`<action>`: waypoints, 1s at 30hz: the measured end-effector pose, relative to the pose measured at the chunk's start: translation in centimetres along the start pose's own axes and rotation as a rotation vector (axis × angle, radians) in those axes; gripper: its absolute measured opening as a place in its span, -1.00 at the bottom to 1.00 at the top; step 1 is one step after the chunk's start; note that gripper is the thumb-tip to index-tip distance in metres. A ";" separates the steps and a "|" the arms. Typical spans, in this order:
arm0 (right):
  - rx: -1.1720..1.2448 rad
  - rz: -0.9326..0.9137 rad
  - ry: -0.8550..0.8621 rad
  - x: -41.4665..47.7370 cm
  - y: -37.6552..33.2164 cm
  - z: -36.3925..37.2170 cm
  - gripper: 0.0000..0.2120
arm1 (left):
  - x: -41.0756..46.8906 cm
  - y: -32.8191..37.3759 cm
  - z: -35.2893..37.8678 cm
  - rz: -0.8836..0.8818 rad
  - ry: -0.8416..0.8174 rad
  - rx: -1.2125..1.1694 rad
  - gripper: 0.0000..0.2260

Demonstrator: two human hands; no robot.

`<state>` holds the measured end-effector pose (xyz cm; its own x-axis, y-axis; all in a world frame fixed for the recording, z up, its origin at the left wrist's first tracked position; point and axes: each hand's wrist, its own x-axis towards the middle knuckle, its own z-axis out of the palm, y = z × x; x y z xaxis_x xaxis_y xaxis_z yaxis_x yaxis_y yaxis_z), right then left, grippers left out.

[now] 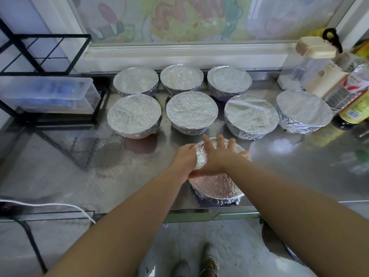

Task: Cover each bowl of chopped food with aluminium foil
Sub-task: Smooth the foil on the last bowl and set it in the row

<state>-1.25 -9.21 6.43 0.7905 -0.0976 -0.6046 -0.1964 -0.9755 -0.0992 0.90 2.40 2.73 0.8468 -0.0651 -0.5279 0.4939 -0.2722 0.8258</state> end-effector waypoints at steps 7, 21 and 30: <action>0.087 0.112 -0.042 0.2 0.6 -0.3 0.45 | 2.4 0.1 -1.2 -0.008 -0.092 -0.161 -0.76; -0.139 -0.178 -0.063 -0.1 1.1 -0.1 0.57 | -8.8 -5.7 -1.0 -0.246 -0.076 -0.637 -0.67; -0.082 -0.147 -0.015 -0.4 1.3 0.7 0.58 | -8.2 -7.7 -1.1 -0.163 0.008 -0.441 -0.75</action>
<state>-2.23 -10.33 5.98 0.7984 0.0499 -0.6000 -0.0308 -0.9919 -0.1235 -9.65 6.11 0.91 0.7518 -0.0471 -0.6577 0.6559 0.1560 0.7385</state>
